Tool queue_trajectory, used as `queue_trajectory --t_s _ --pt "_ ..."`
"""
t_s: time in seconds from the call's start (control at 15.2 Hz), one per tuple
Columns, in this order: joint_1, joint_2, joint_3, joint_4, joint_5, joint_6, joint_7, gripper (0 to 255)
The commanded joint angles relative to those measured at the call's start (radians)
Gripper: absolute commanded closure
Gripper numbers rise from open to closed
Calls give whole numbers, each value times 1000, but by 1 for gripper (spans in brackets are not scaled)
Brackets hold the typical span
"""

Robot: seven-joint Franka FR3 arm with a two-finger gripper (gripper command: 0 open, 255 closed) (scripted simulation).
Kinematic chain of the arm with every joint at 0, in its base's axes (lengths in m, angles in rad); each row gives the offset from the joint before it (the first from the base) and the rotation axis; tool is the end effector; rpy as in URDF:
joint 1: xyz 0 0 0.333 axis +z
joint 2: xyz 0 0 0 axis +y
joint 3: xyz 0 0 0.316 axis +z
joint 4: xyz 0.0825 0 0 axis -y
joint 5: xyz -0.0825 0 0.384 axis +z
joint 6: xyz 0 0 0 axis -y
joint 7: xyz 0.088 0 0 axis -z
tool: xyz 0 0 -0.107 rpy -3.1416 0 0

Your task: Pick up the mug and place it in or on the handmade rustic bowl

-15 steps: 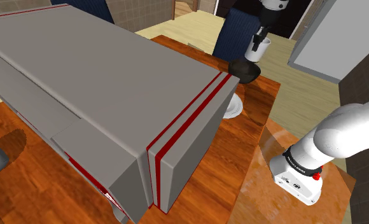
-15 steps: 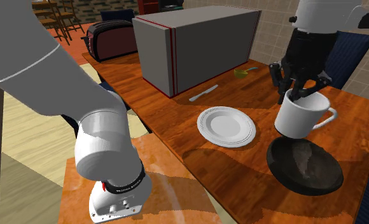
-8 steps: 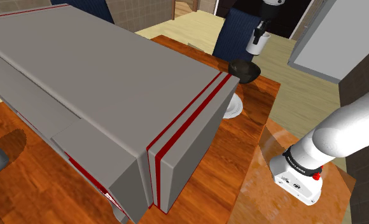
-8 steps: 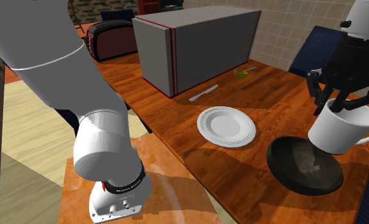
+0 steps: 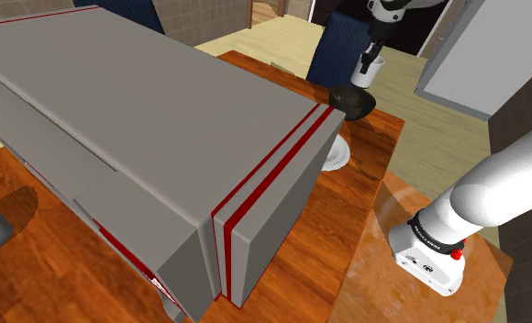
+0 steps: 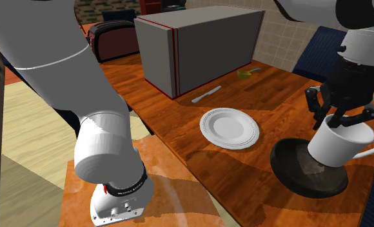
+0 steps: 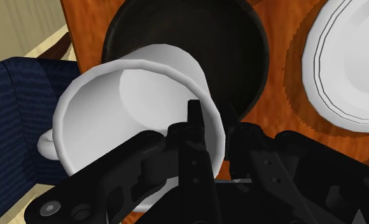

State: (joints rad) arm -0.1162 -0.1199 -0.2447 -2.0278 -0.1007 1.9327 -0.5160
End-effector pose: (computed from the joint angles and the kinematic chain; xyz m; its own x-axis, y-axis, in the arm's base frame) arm 0.4875 -0.1956 0.5009 0.9818 0.1895 -0.0146 0.1900 -0.9795 0.0675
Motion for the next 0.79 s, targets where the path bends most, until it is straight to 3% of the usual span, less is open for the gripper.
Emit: queue_trajectory --t_s 0.0,0.46,0.73 --pt "0 5 -1 -24 0 30 2 255" --pt "-2 31 -4 -100 2 131 4 255" --pt "-2 31 -4 -100 2 131 4 255"
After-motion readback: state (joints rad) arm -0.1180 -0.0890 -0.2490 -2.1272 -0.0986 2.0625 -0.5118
